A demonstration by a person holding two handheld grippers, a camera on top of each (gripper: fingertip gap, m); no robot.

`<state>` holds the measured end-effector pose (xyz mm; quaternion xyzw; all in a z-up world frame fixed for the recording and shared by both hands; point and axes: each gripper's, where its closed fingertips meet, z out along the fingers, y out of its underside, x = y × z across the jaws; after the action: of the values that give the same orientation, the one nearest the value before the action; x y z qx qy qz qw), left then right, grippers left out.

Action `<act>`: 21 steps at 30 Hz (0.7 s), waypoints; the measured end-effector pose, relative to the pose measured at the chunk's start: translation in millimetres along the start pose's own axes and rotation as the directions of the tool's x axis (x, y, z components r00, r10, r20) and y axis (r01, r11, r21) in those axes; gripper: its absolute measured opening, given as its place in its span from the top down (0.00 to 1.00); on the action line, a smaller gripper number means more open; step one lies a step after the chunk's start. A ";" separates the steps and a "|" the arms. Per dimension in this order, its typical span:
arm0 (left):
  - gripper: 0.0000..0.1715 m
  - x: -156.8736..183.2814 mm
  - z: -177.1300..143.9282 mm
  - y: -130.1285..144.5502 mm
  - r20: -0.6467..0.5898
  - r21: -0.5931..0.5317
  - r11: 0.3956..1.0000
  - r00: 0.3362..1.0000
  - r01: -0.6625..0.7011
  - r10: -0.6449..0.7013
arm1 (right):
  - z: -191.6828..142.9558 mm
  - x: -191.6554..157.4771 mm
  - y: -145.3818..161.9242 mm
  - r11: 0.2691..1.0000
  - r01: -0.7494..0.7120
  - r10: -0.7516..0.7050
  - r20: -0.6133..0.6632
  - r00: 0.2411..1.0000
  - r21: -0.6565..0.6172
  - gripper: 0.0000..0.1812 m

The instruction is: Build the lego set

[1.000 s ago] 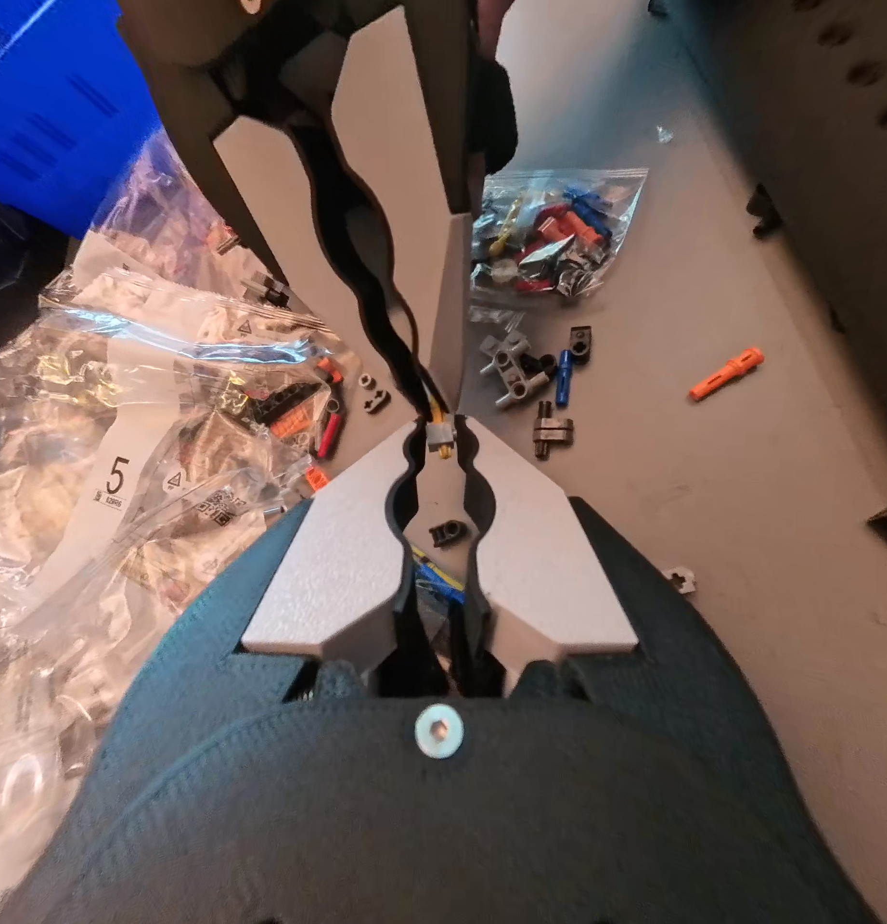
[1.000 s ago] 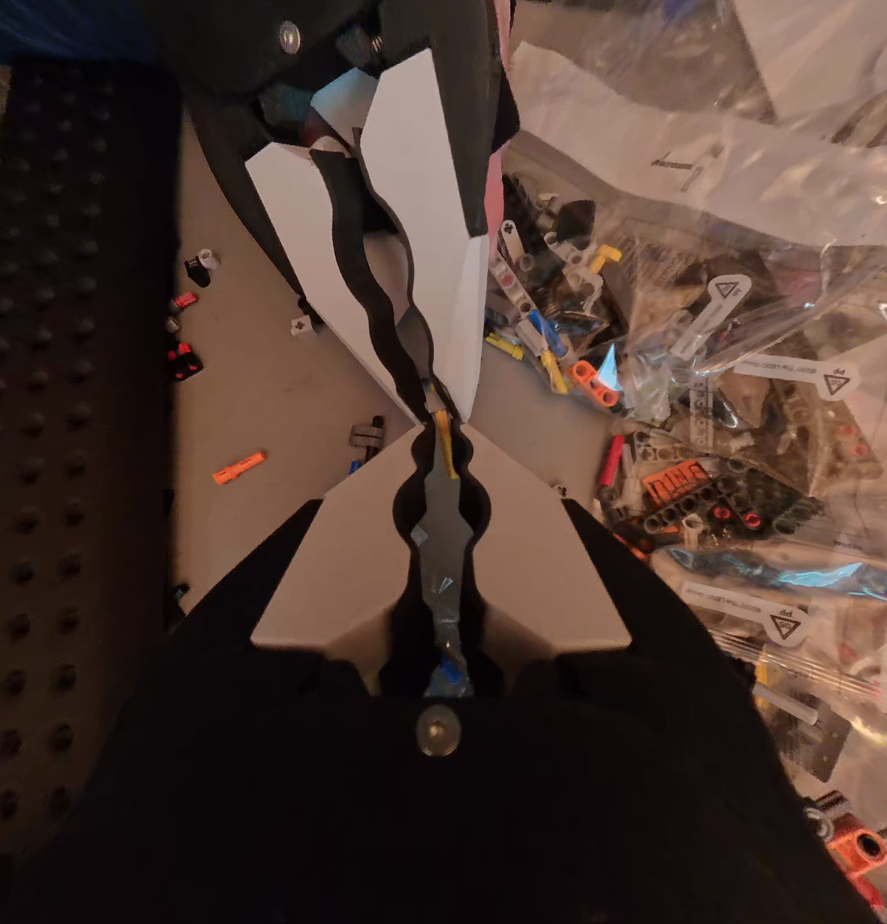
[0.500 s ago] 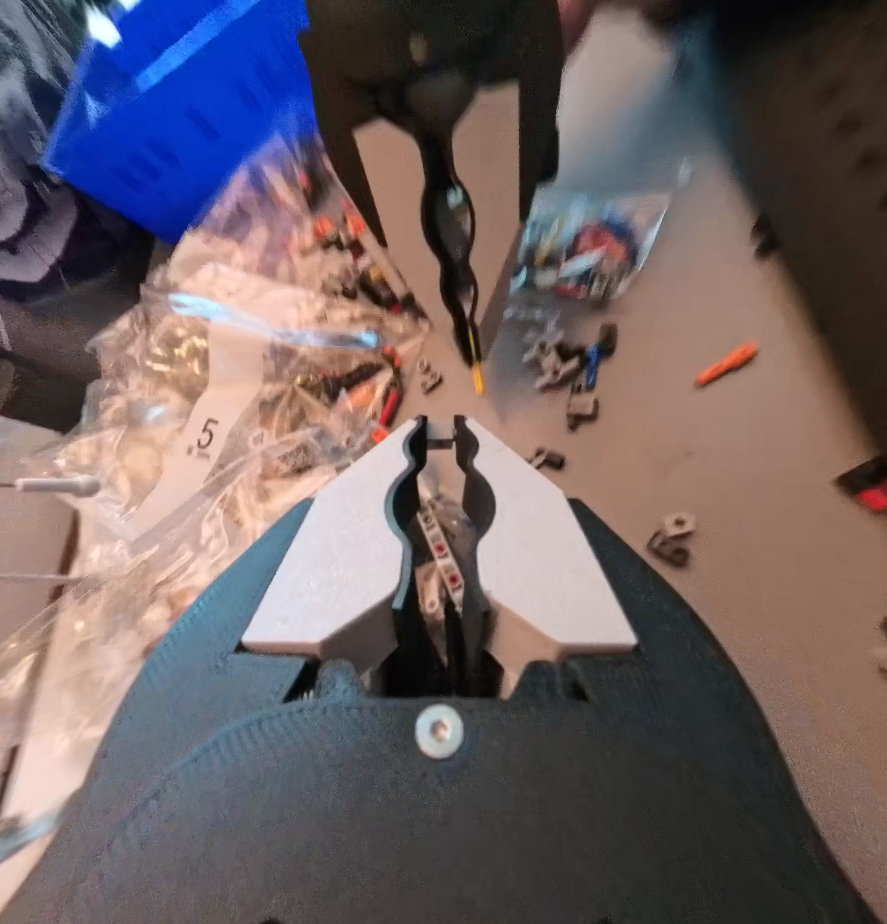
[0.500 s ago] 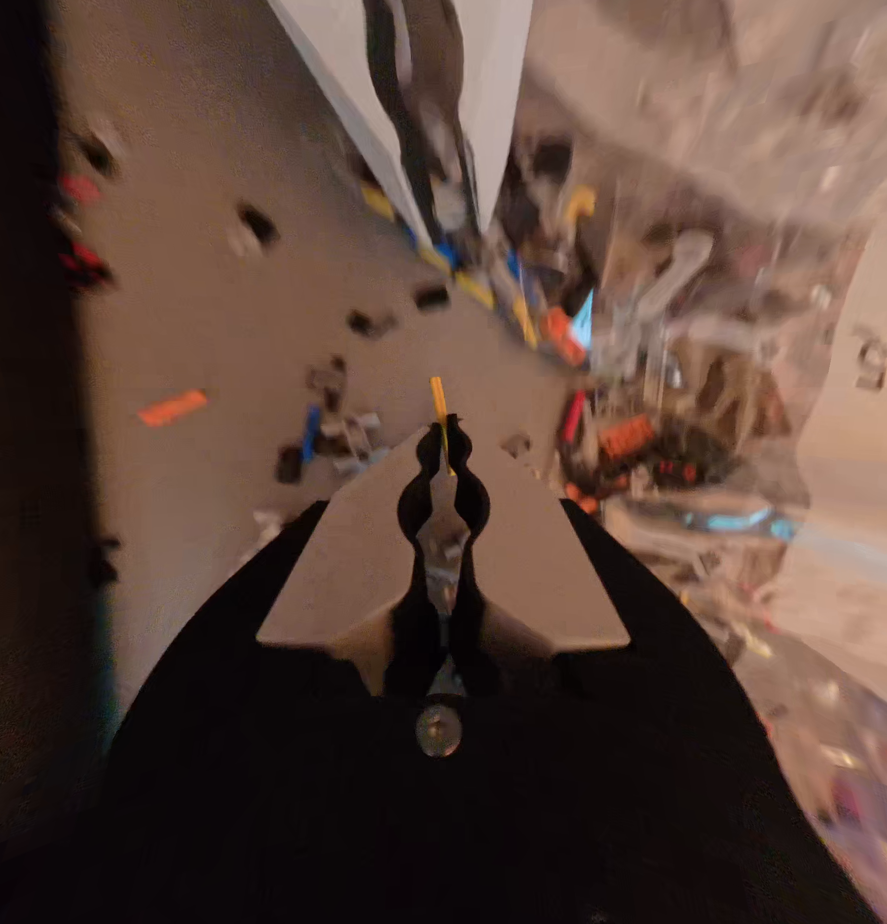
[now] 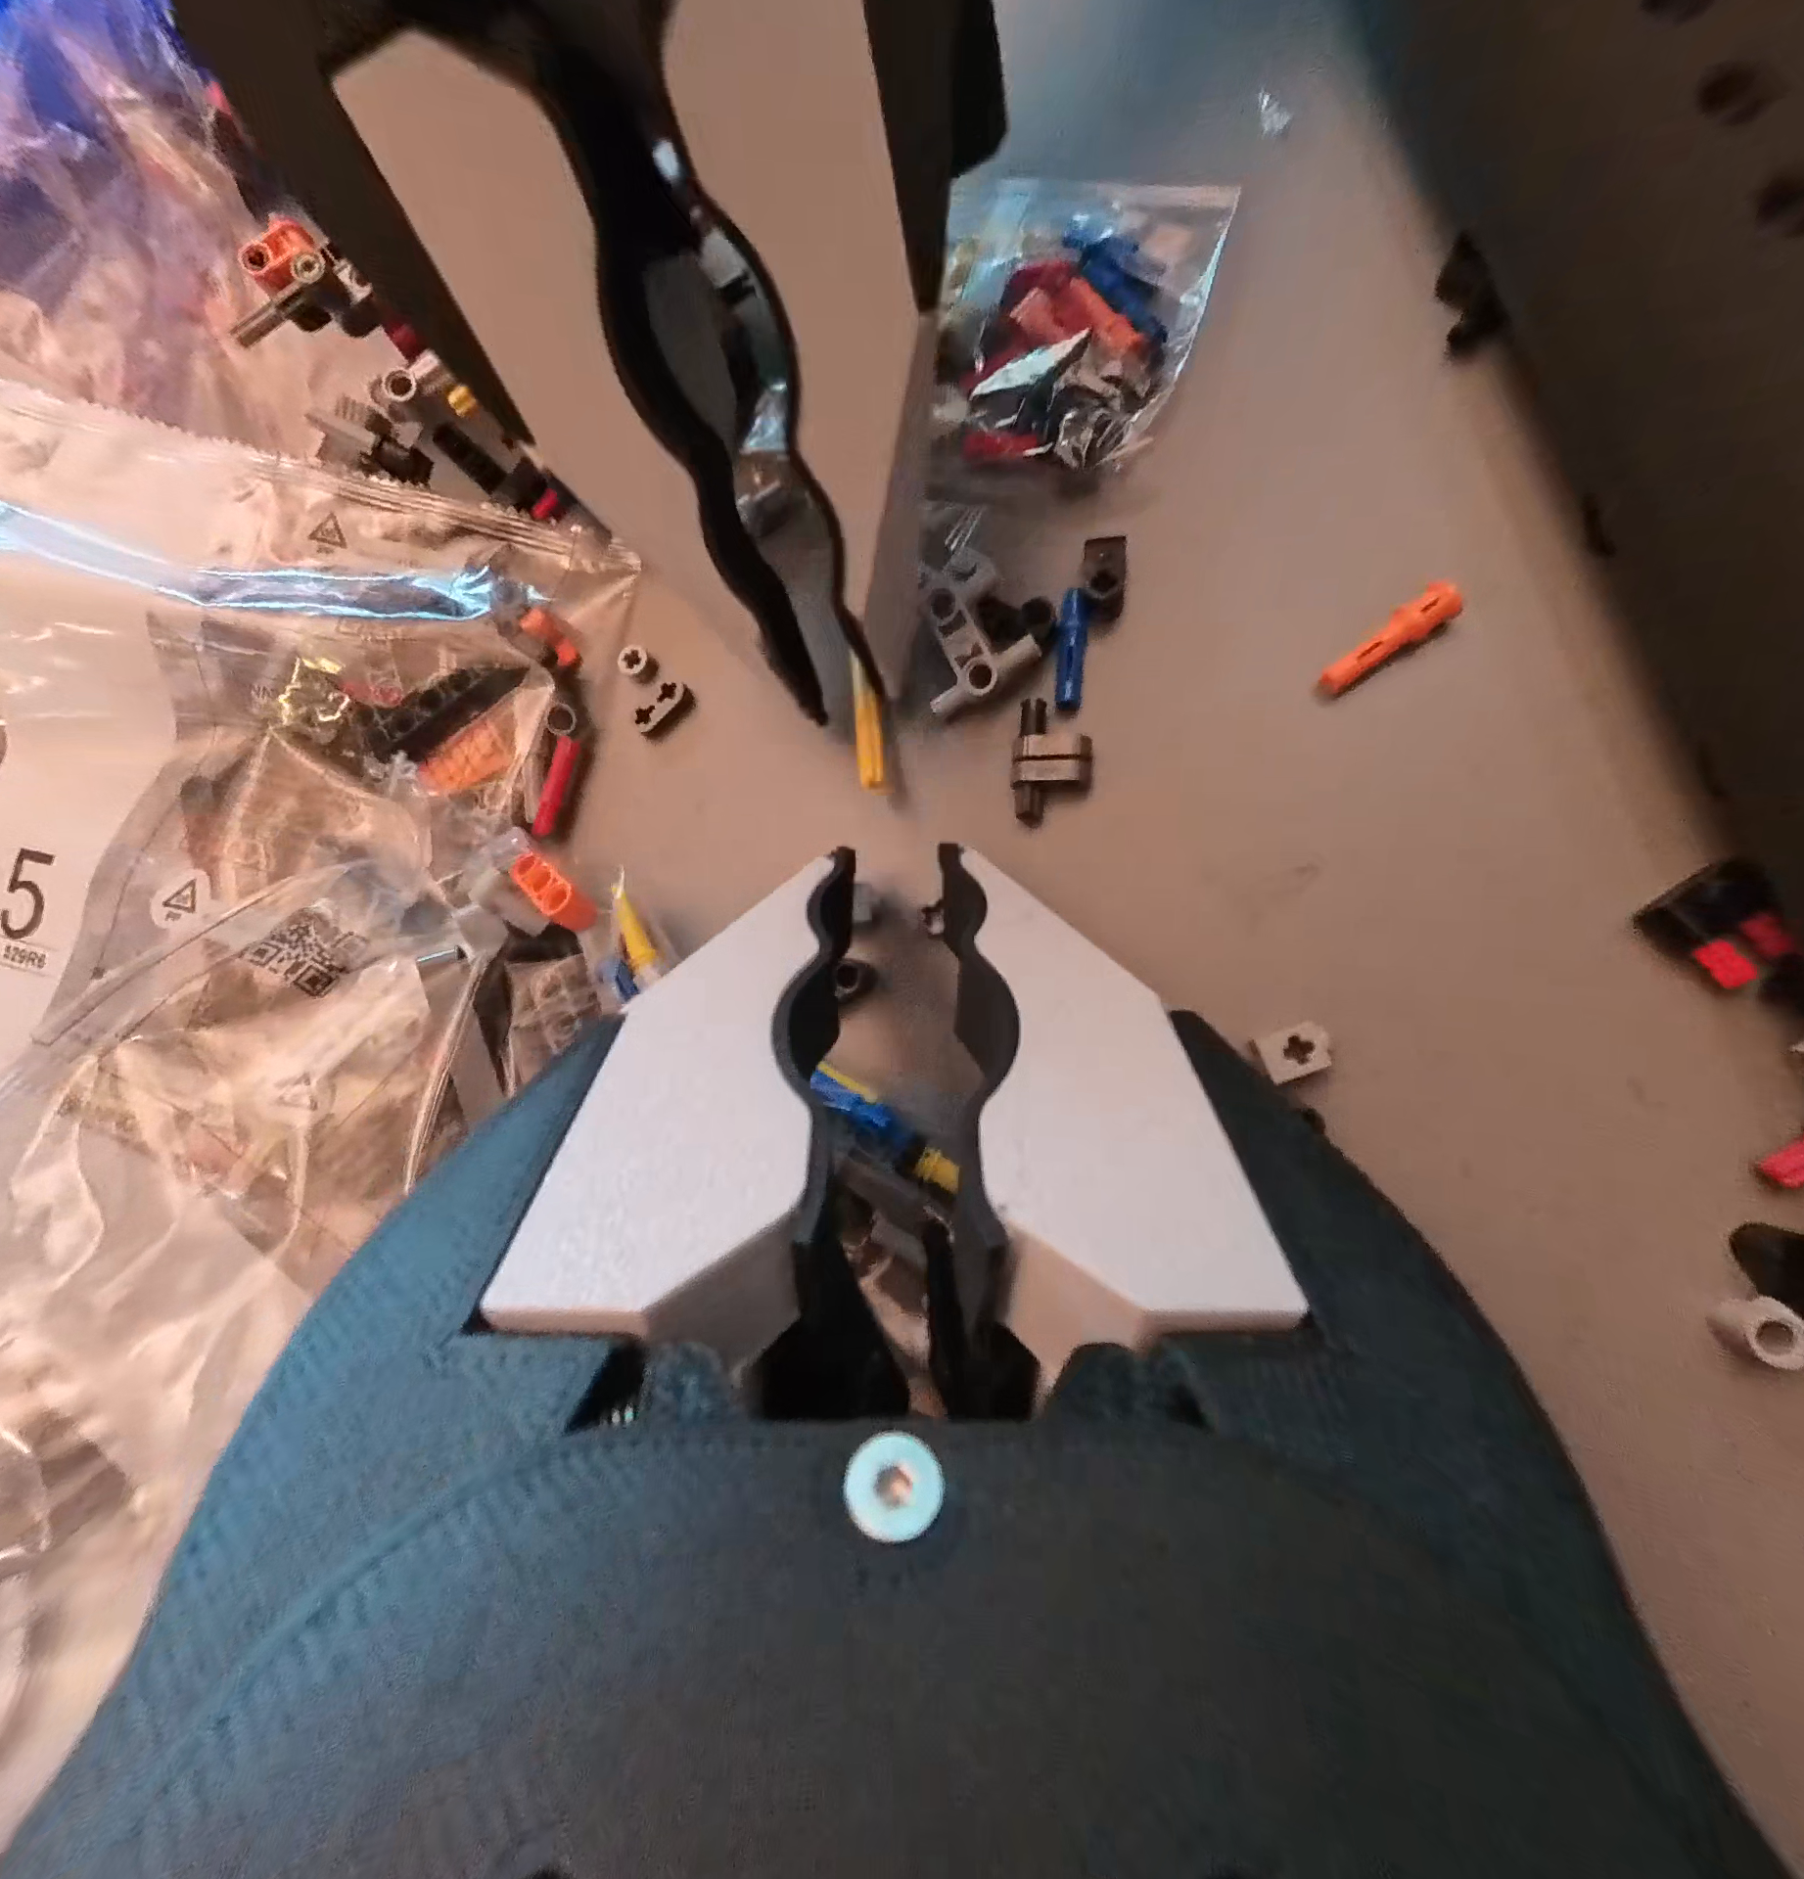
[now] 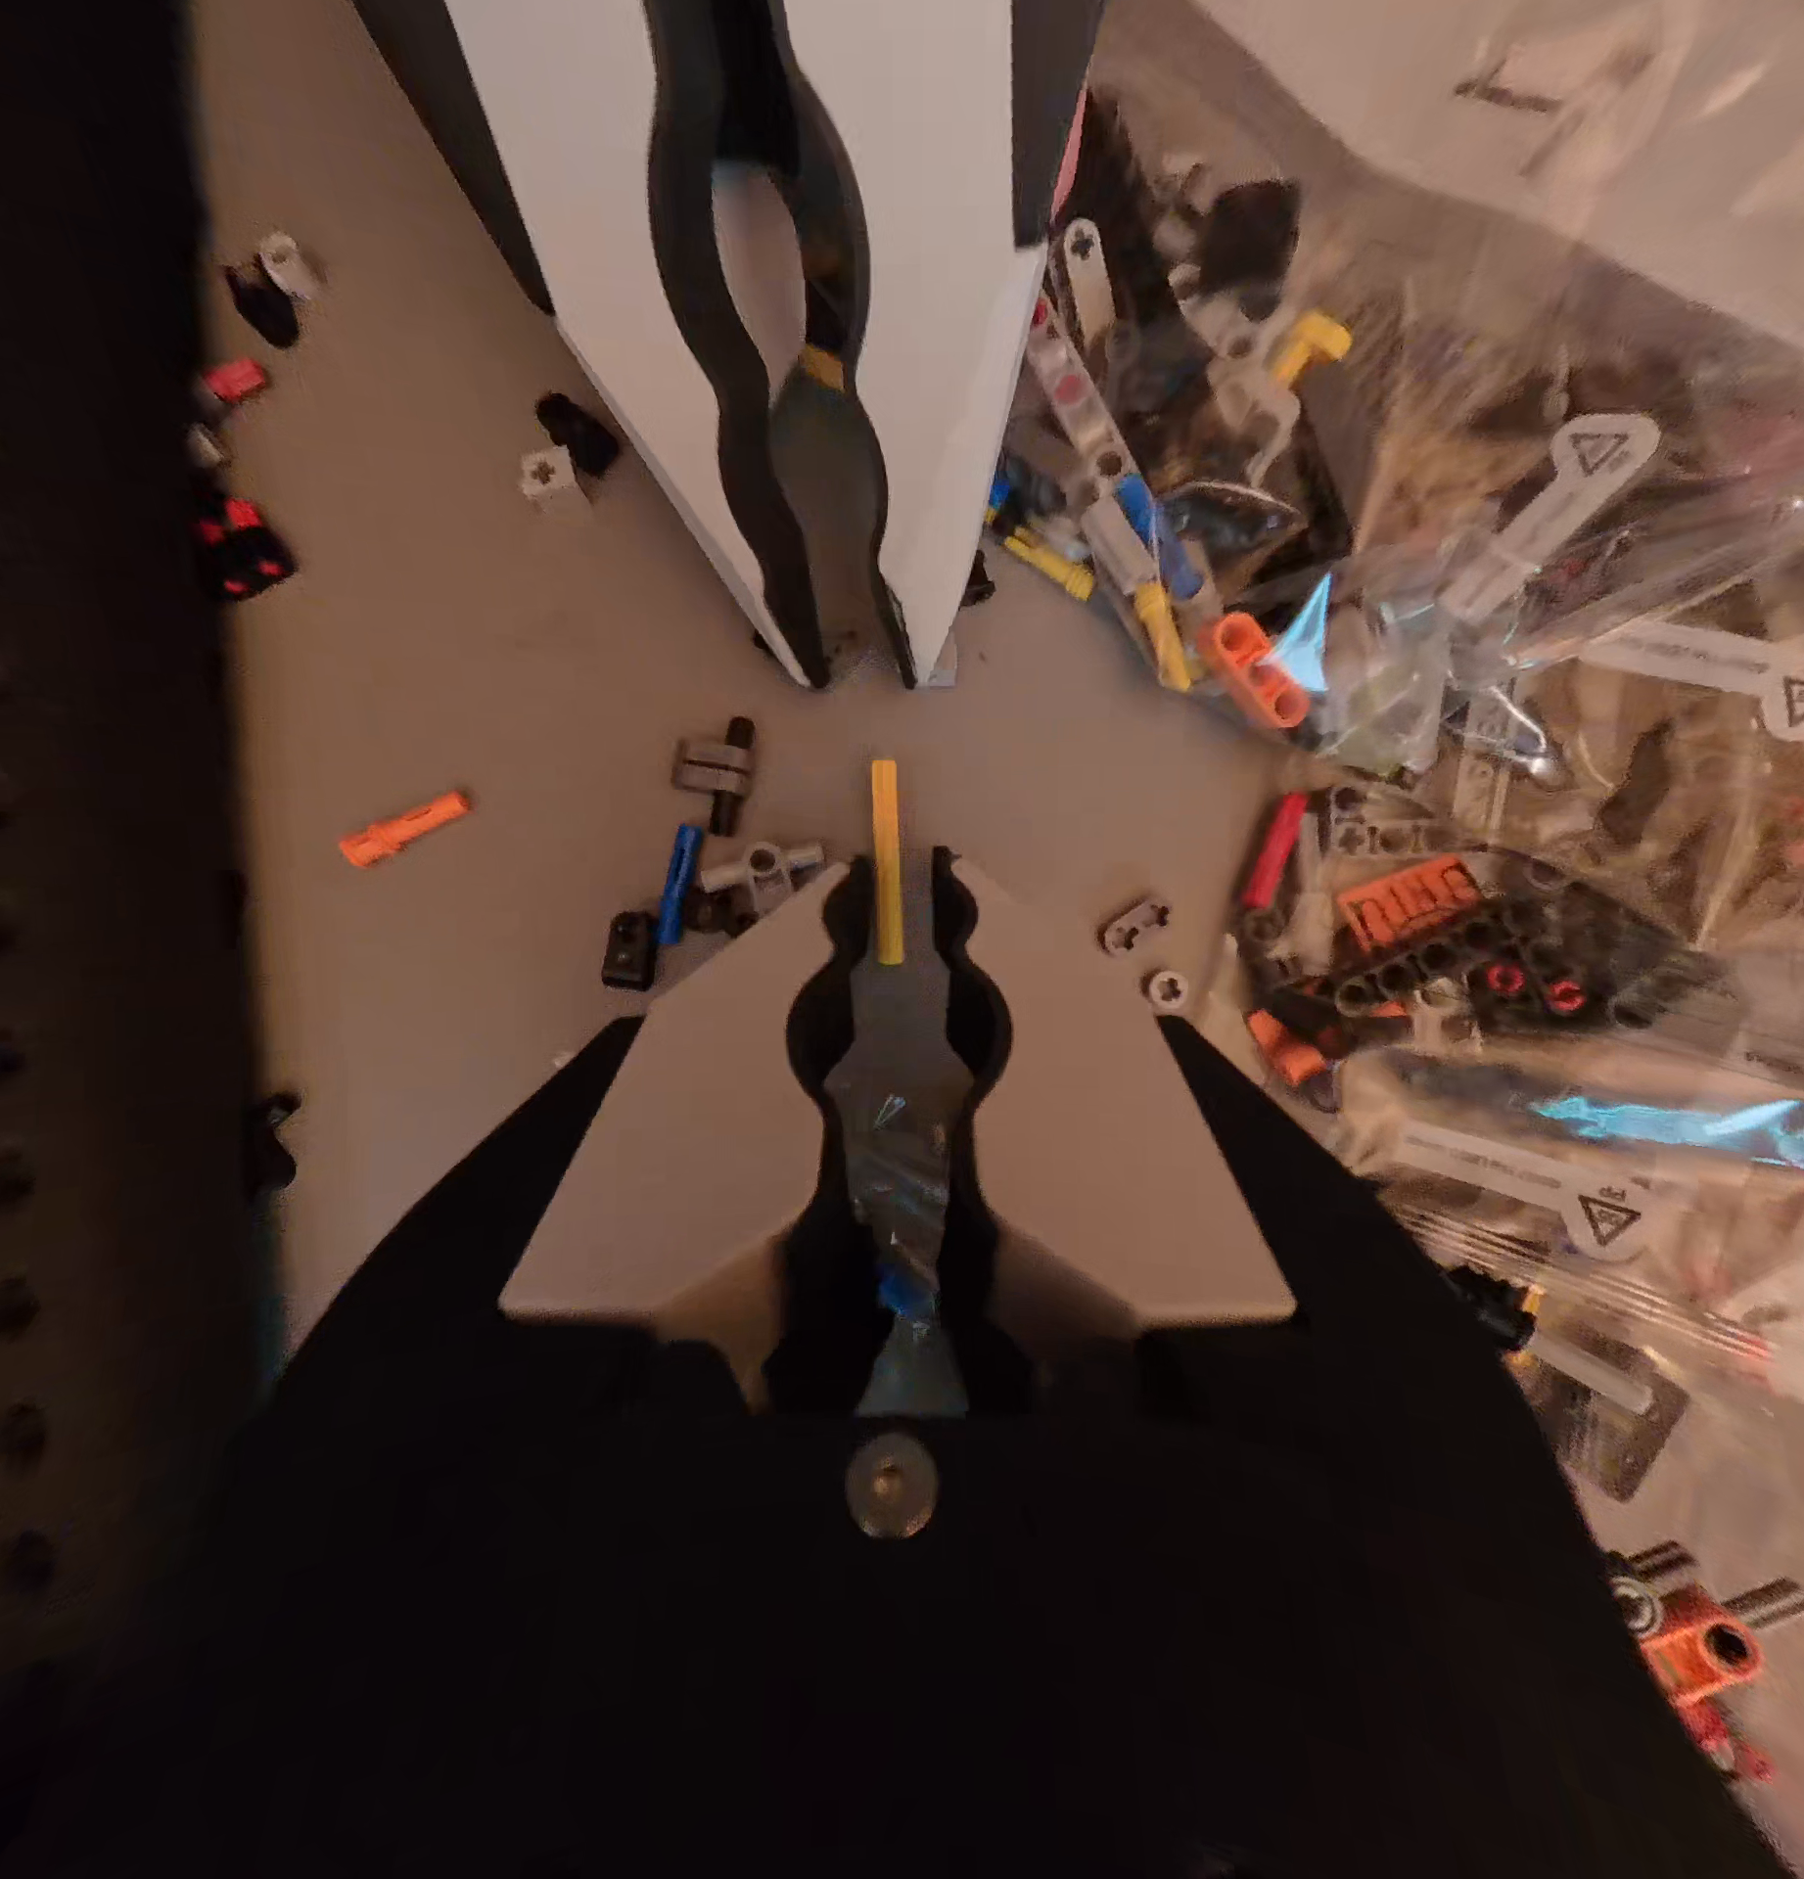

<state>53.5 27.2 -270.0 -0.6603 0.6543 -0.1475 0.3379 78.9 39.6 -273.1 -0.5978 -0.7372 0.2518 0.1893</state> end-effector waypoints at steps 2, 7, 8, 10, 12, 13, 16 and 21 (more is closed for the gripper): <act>0.90 -3.1 -2.6 -0.3 0.011 0.011 1.000 1.000 0.009 -0.009 | -4.6 -2.2 -4.8 0.999 -0.013 0.012 0.020 1.000 0.036 0.92; 0.91 -9.7 -10.2 2.2 0.026 0.029 0.999 0.999 0.037 -0.038 | -21.5 -11.6 -21.3 0.987 -0.025 0.012 0.083 0.996 0.156 0.92; 0.91 -11.4 -11.8 2.6 0.035 0.027 0.999 0.999 0.036 -0.037 | -19.4 -16.5 -21.0 0.989 -0.013 -0.002 0.103 0.995 0.148 0.92; 0.90 -9.3 -14.8 1.2 0.021 0.035 0.999 0.999 0.038 -0.039 | -10.9 -23.1 -15.4 0.995 0.015 -0.027 0.121 0.992 0.097 0.92; 0.90 -7.5 -17.1 -0.2 0.012 0.041 0.998 0.999 0.039 -0.040 | -3.1 -28.5 -11.7 0.998 0.030 -0.037 0.141 0.989 0.055 0.91; 0.90 -7.5 -17.3 0.9 0.015 0.032 0.999 0.999 0.036 -0.037 | -0.5 -30.2 -12.1 0.998 0.037 -0.043 0.144 0.989 0.045 0.91; 0.90 -5.4 -14.2 5.1 0.009 0.006 1.000 1.000 0.026 -0.026 | 5.3 -37.5 -13.1 0.998 0.058 -0.062 0.167 0.984 0.027 0.91; 0.89 -4.2 -12.4 6.9 0.001 -0.002 1.000 1.000 0.025 -0.025 | 11.4 -36.6 -8.9 0.997 0.076 -0.074 0.156 0.985 -0.007 0.98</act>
<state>40.0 28.7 -264.3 -0.6687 0.6461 -0.1506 0.3358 73.1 0.8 -276.1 -0.5494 -0.7733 0.2855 0.1363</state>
